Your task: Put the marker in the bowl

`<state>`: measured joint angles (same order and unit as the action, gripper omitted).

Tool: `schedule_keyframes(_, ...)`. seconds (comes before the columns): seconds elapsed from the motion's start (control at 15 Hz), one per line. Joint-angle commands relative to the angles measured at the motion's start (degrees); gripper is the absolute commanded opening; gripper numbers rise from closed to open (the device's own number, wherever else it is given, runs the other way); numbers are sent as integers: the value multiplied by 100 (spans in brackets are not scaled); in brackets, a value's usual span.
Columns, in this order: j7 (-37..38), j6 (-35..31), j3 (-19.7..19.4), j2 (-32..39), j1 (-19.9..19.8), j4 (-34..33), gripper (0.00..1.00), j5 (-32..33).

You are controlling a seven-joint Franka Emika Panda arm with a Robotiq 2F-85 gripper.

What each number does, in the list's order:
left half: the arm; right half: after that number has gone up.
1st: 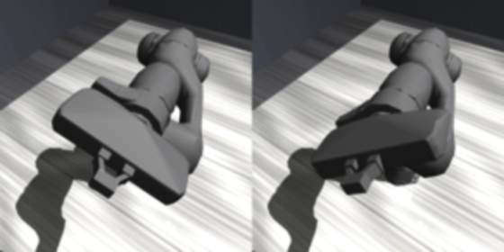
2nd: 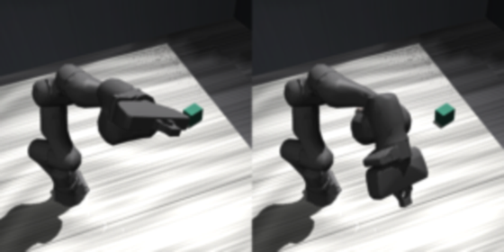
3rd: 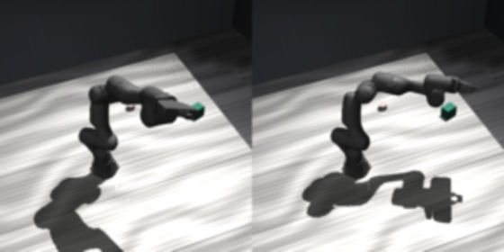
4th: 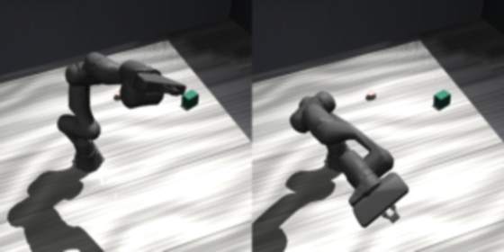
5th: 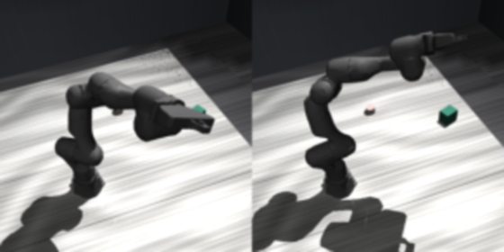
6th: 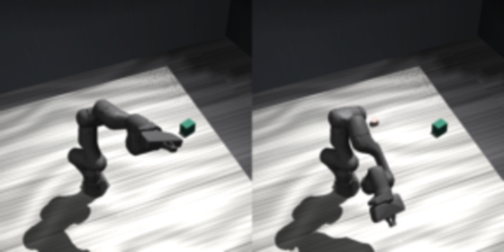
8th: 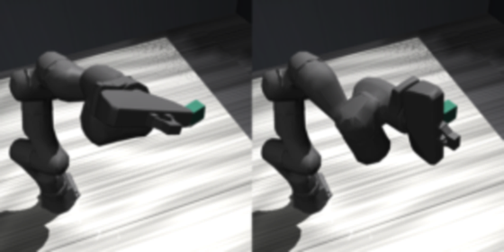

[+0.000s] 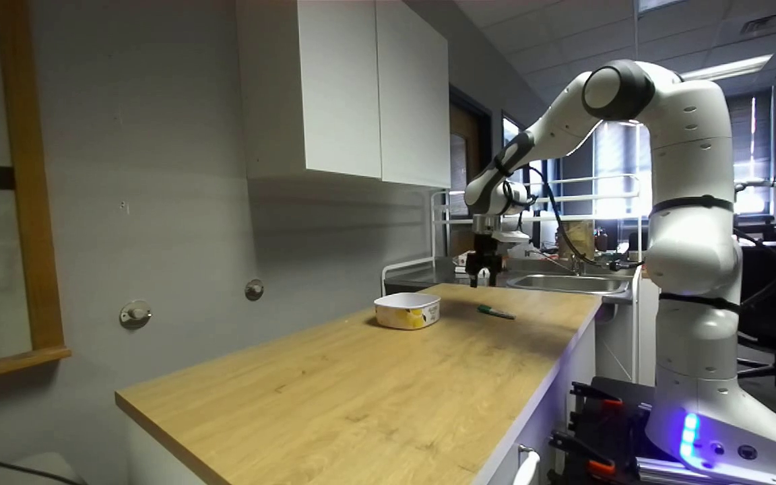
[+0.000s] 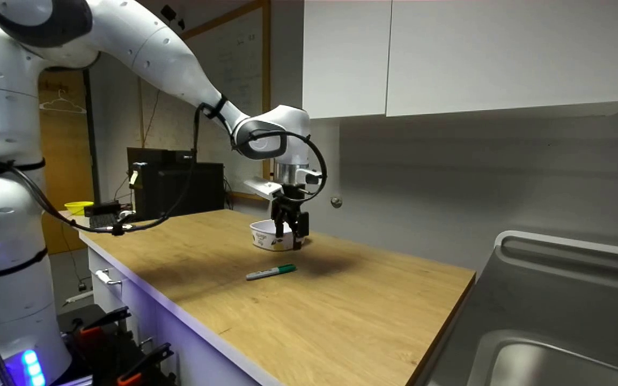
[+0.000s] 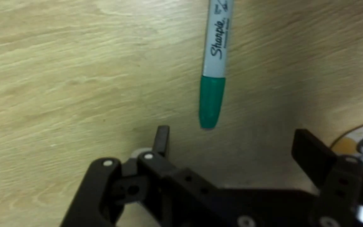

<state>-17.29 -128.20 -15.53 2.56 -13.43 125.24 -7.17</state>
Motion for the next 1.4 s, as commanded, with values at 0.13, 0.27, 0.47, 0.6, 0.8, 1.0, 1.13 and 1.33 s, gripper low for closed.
schedule_keyframes(0.13, 253, 84, -35, 286, -210, -69, 100, 591)
schedule_keyframes(0.27, 244, 206, -1, 240, -226, -30, 100, 533)
schedule_keyframes(0.47, 226, 367, 74, 80, -163, 103, 100, 510)
schedule_keyframes(0.6, 252, 337, 112, 117, -118, 118, 100, 593)
schedule_keyframes(0.8, 292, 311, 140, 371, -108, -36, 100, 638)
schedule_keyframes(1.0, 333, 352, 139, 582, -136, -134, 100, 595)
schedule_keyframes(1.13, 338, 390, 146, 678, -150, -146, 100, 564)
schedule_keyframes(1.33, 317, 417, 160, 764, -163, -139, 100, 539)
